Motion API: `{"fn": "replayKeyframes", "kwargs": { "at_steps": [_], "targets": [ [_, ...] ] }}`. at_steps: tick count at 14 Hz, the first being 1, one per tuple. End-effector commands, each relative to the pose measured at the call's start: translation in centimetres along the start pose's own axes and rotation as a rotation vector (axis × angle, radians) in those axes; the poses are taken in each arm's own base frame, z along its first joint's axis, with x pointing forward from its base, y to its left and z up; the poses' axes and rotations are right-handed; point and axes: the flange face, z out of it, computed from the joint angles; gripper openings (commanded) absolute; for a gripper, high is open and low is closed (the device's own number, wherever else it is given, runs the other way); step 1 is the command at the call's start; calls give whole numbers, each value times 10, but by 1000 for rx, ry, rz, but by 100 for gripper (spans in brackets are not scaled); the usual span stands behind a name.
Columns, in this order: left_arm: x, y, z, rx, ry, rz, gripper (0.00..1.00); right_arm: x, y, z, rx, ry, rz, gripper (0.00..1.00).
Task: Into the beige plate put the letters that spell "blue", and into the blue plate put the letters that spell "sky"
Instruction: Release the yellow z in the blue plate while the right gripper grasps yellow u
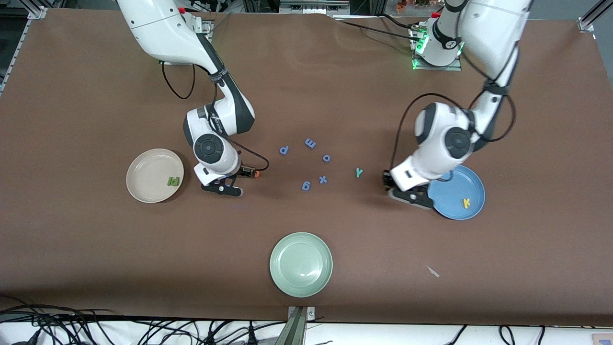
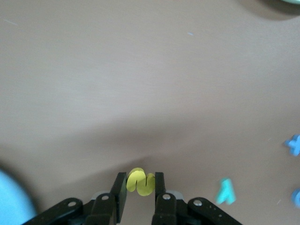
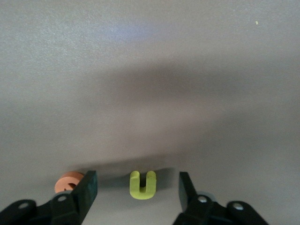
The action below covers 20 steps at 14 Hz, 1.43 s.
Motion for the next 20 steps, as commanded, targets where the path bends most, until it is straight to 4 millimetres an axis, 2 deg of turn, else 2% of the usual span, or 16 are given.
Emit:
{"fn": "replayKeyframes", "kwargs": {
  "at_steps": [1, 3, 5, 6, 7, 8, 9, 11, 12, 15, 16, 20],
  "targets": [
    [-17, -75, -25, 32, -23, 115, 6, -1, 1, 3, 10, -9, 1, 59],
    [-36, -128, -23, 38, -43, 175, 8, -1, 3, 3, 9, -9, 4, 49],
    [-53, -155, -17, 35, -62, 152, 11, 0, 4, 5, 8, -10, 6, 43],
    [-57, -165, -18, 36, -65, 134, 18, -2, 6, 8, 5, -14, 6, 42],
    [-62, -172, -17, 35, -69, 124, 40, -2, 7, 10, 9, -6, 7, 41],
    [-63, -176, -19, 36, -67, 117, 75, -4, 9, 14, 9, -4, 9, 40],
    [-62, -176, -23, 37, -61, 116, 83, -5, 9, 15, 10, -2, 8, 40],
    [-59, -174, -31, 35, -42, 98, 84, -5, 10, 16, 10, -2, 10, 37],
    [-56, -167, -32, 25, -39, 94, 83, -5, 10, 16, 10, -2, 10, 28],
    [-41, -118, -31, -16, -21, 15, 83, -6, 10, 16, 10, -2, 10, 18],
    [-36, -93, -25, -27, -27, -20, 83, -6, 9, 17, 9, -3, 7, 11],
    [-22, 4, -5, -50, -50, -90, 83, -1, 7, -1, 7, -13, -56, 5]
  ]
}}
